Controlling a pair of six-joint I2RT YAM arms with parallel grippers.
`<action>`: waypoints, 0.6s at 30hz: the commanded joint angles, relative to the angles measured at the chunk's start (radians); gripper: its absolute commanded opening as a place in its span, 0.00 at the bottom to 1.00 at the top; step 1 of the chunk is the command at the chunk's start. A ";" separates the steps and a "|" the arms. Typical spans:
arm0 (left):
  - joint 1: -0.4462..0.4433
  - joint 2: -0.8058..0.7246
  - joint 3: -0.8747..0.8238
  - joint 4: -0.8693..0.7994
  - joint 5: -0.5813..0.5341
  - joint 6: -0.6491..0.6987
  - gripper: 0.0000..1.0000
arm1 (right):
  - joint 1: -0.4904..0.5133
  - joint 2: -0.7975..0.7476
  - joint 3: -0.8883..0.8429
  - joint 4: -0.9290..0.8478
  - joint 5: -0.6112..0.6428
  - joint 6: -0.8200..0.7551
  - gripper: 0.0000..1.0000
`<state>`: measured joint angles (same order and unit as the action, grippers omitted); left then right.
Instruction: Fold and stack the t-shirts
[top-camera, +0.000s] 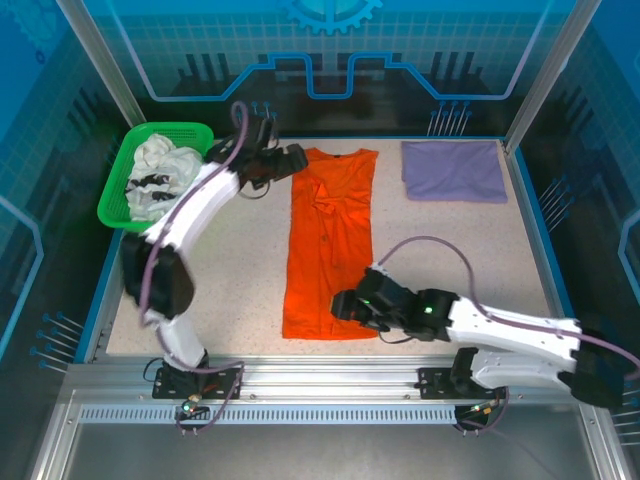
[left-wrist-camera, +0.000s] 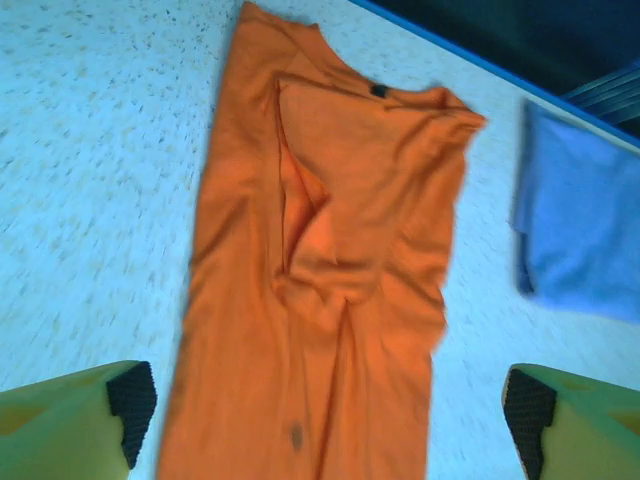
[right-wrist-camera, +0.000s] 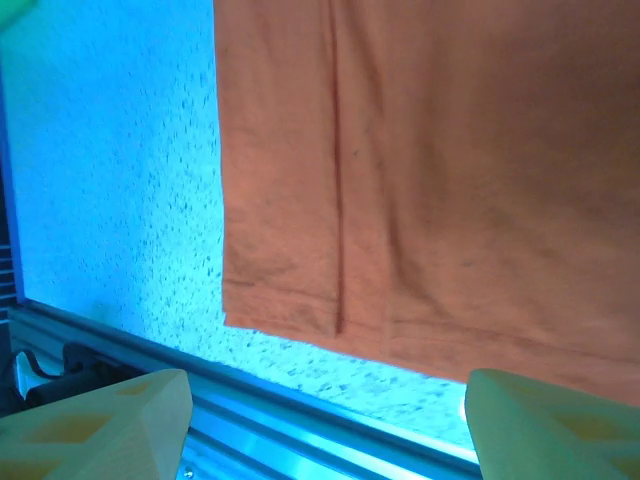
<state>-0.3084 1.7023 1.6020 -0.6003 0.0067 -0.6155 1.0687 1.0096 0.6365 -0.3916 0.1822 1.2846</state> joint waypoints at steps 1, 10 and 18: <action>-0.034 -0.196 -0.327 0.117 0.072 -0.138 0.81 | -0.103 -0.131 -0.121 -0.062 -0.052 -0.137 0.72; -0.211 -0.593 -0.945 0.147 0.123 -0.276 0.56 | -0.386 -0.364 -0.329 -0.129 -0.379 -0.298 0.60; -0.397 -0.769 -1.167 0.116 0.016 -0.406 0.48 | -0.377 -0.092 -0.248 -0.113 -0.409 -0.330 0.52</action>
<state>-0.6815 0.9810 0.4915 -0.4828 0.0742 -0.9428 0.6922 0.8577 0.3428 -0.5014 -0.1852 0.9886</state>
